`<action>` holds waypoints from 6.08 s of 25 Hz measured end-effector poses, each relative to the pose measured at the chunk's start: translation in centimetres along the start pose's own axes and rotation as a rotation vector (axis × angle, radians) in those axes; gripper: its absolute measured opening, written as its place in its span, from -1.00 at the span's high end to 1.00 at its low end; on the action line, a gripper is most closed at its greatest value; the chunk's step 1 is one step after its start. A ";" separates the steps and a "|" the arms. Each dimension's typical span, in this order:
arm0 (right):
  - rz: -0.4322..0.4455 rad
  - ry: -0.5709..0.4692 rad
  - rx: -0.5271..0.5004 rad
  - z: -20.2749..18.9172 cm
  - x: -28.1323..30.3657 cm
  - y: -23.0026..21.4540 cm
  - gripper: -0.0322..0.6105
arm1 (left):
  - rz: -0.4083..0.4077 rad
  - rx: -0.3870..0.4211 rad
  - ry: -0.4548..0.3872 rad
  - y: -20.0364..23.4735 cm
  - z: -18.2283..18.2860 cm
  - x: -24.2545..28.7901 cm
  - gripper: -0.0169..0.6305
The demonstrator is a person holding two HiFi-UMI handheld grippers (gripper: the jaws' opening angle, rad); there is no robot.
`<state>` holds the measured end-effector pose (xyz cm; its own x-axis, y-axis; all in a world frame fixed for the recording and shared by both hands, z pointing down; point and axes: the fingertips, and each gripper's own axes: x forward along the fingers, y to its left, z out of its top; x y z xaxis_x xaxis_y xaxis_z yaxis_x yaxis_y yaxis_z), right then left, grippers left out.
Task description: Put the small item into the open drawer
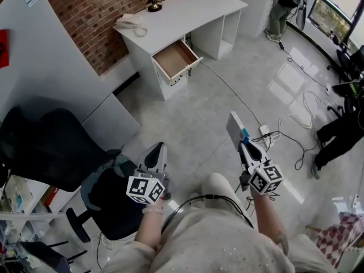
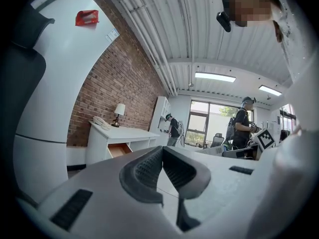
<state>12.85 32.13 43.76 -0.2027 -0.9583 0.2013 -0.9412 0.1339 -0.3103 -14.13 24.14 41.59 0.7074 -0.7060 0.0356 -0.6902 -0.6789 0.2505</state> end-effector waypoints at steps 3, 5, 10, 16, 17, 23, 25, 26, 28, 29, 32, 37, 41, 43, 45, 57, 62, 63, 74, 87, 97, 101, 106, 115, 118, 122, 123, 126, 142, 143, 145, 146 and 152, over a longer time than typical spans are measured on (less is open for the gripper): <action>0.009 0.001 0.002 0.3 1.5 -0.3 0.68 | 0.002 -0.017 0.001 0.8 -0.2 0.9 0.93; 0.021 0.004 -0.004 0.6 3.3 -0.6 0.68 | 0.001 -0.019 0.006 1.7 -0.1 2.1 0.93; 0.051 -0.001 0.008 2.0 8.2 -1.4 0.68 | 0.005 -0.004 -0.001 4.2 1.3 5.3 0.93; 0.120 0.026 -0.002 3.8 14.6 -2.6 0.68 | 0.043 -0.003 -0.008 7.5 2.7 10.0 0.93; 0.131 0.028 -0.003 4.2 15.6 -2.8 0.68 | 0.046 -0.004 -0.005 8.0 2.8 10.8 0.93; 0.194 0.070 -0.005 5.6 21.7 -4.1 0.68 | 0.101 -0.013 -0.009 11.5 3.9 15.3 0.93; 0.207 0.084 -0.007 5.8 23.6 -4.8 0.68 | 0.119 -0.014 -0.010 12.6 4.1 16.8 0.93; 0.213 0.090 -0.009 6.0 24.5 -5.2 0.68 | 0.129 -0.016 -0.011 13.2 4.1 17.5 0.93; 0.227 0.103 -0.013 6.3 26.3 -6.0 0.68 | 0.152 -0.017 -0.015 14.3 4.2 18.9 0.93; 0.236 0.108 -0.014 6.4 27.2 -6.4 0.68 | 0.164 -0.017 -0.019 14.9 4.3 19.5 0.93; 0.264 0.120 -0.020 7.0 29.7 -7.4 0.68 | 0.198 -0.016 -0.032 16.3 4.6 21.4 0.93; 0.291 0.136 -0.022 7.3 32.7 -8.9 0.68 | 0.233 -0.020 -0.032 17.8 4.1 23.5 0.93; 0.297 0.143 -0.009 7.3 33.7 -9.3 0.68 | 0.242 -0.015 -0.015 18.7 4.1 24.6 0.93; 0.299 0.147 -0.007 7.1 34.0 -9.6 0.68 | 0.243 -0.011 -0.018 19.0 4.4 25.2 0.93; 0.300 0.152 -0.003 6.9 34.6 -10.0 0.68 | 0.247 -0.013 -0.023 19.2 4.4 25.8 0.93; 0.336 0.235 0.046 4.0 41.0 -9.5 0.68 | 0.265 -0.049 0.108 22.7 0.3 27.0 0.93; 0.367 0.294 0.031 3.5 45.4 -8.5 0.68 | 0.294 -0.073 0.112 26.7 0.4 29.7 0.93; 0.374 0.306 0.025 3.3 46.3 -8.4 0.68 | 0.291 -0.078 0.114 27.3 0.4 30.5 0.93; 0.432 0.445 -0.061 -0.1 56.0 -7.2 0.68 | 0.291 -0.163 0.119 33.1 -2.5 37.2 0.93; 0.460 0.630 -0.337 -6.7 63.4 -6.6 0.68 | 0.295 -0.171 0.182 37.3 -7.5 40.5 0.93; 0.464 0.767 -0.507 -11.4 66.7 -7.1 0.67 | 0.293 -0.189 0.199 39.1 -10.7 41.3 0.93; 0.466 0.801 -0.518 -12.5 67.4 -7.0 0.67 | 0.288 -0.198 0.206 39.1 -11.6 41.4 0.93; 0.489 0.845 -0.542 -13.8 68.2 -7.0 0.67 | 0.300 -0.206 0.198 39.1 -12.3 41.8 0.93; 0.509 0.883 -0.553 -15.1 69.2 -7.0 0.66 | 0.320 -0.207 0.189 40.0 -12.6 42.1 0.93; 0.510 0.888 -0.547 -15.5 69.3 -7.0 0.65 | 0.324 -0.208 0.188 40.0 -12.7 42.0 0.93; 0.510 0.893 -0.542 -15.7 69.4 -6.9 0.64 | 0.333 -0.218 0.190 40.0 -13.0 41.6 0.93; 0.511 0.894 -0.538 -15.8 69.3 -6.9 0.64 | 0.335 -0.221 0.189 40.0 -13.0 41.6 0.93; 0.521 0.890 -0.513 -15.8 69.4 -6.6 0.62 | 0.336 -0.223 0.189 40.1 -13.1 41.5 0.93; 0.492 0.791 -0.409 -13.3 68.5 -6.7 0.71 | 0.316 -0.207 0.183 39.6 -12.8 41.5 0.93; 0.488 0.777 -0.398 -12.9 68.4 -6.7 0.74 | 0.312 -0.205 0.183 39.5 -12.7 41.5 0.93; 0.492 0.743 -0.398 -12.0 68.2 -6.6 0.82 | 0.304 -0.198 0.179 39.2 -12.3 41.7 0.93; 0.501 0.723 -0.403 -11.4 68.0 -6.4 0.85 | 0.301 -0.195 0.175 39.1 -12.0 41.8 0.93; 0.524 0.618 -0.390 -7.2 66.3 -5.3 0.88 | 0.281 -0.153 0.165 37.7 -9.6 41.9 0.93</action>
<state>2.47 -30.28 65.39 -0.6355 -0.4580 0.6216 -0.6889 0.6999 -0.1886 -9.02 -29.10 61.81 0.5166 -0.8103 0.2766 -0.8394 -0.4156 0.3503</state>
